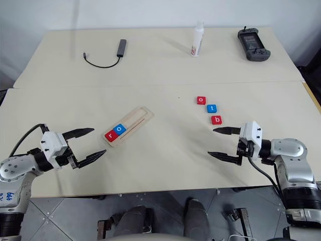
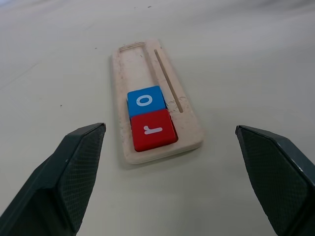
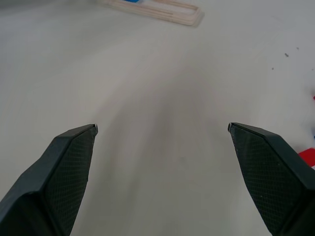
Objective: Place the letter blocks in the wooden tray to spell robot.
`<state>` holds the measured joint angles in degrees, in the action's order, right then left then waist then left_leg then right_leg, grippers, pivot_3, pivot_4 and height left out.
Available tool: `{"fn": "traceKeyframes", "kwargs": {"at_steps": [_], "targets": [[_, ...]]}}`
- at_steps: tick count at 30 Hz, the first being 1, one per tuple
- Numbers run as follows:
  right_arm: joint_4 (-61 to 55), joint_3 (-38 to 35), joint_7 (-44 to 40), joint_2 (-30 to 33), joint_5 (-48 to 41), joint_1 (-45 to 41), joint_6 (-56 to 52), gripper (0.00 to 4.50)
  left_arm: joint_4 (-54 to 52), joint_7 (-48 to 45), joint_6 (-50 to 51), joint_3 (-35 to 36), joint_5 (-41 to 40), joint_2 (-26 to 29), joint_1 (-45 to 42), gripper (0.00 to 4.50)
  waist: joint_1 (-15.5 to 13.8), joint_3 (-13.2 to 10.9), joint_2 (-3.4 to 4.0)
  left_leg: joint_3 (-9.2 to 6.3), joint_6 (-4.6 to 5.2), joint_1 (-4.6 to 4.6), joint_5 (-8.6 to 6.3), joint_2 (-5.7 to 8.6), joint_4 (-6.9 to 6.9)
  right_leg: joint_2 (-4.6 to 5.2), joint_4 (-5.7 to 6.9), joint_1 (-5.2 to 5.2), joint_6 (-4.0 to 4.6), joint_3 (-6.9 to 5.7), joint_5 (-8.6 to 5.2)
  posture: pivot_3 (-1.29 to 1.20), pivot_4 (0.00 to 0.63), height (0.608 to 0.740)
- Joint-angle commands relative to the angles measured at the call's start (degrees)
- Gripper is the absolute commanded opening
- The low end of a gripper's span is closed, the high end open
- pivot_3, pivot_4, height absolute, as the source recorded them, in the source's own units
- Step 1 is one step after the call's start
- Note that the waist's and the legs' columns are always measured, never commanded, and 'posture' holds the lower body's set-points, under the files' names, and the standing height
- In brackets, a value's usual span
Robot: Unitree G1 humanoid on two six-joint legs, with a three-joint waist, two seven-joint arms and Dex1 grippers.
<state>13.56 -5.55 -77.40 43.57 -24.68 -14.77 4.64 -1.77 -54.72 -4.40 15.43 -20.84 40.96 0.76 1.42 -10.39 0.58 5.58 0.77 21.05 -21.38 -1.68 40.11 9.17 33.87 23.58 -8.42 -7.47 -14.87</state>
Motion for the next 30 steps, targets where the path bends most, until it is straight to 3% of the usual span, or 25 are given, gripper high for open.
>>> {"fn": "traceKeyframes", "kwargs": {"at_steps": [1, 15, 22, 30], "targets": [[-1.8, -2.5, 0.7, -1.1, -1.8, 0.1, 1.3, 4.46, -1.7, 0.6, 0.8, 1.3, -0.4, 0.5, 1.5, 4.5, 0.0, 0.0, 0.0, 0.0, 0.0, 0.0, 0.0, 0.0, 0.01, 0.0, 0.0, 0.0, 0.0, 0.01, 0.0, 0.0, 0.15, 0.74], [-7.3, 3.9, -2.4, -10.2, -5.0, -9.2, -3.1, 4.46, -0.2, 4.1, -0.1, 12.3, -5.6, -6.6, 16.6, 4.5, -0.4, 0.0, -0.01, -0.04, -0.01, -0.03, -0.01, -0.02, 0.02, 0.01, 0.01, -0.01, 0.01, 0.0, 0.0, 0.0, 0.15, 0.74], [-8.5, 5.3, -3.0, -10.9, -5.5, -10.2, -6.1, 4.46, -7.6, 7.7, 7.0, 9.1, -8.1, -8.9, 16.6, 4.5, -1.4, 0.0, -0.02, -0.07, 0.04, 0.02, -0.05, -0.02, 0.14, 0.04, 0.05, -0.02, 0.04, -0.01, 0.02, 0.0, 0.15, 0.74], [-8.7, 4.4, -2.3, -9.8, -4.6, -9.4, -6.9, 4.46, -6.1, 11.1, 12.7, -1.1, -3.6, -10.0, 4.2, 4.5, -1.2, 0.0, -0.02, -0.04, 0.04, 0.0, -0.04, 0.01, 0.14, 0.03, 0.1, -0.01, 0.05, -0.01, 0.02, 0.0, 0.15, 0.74]]}}
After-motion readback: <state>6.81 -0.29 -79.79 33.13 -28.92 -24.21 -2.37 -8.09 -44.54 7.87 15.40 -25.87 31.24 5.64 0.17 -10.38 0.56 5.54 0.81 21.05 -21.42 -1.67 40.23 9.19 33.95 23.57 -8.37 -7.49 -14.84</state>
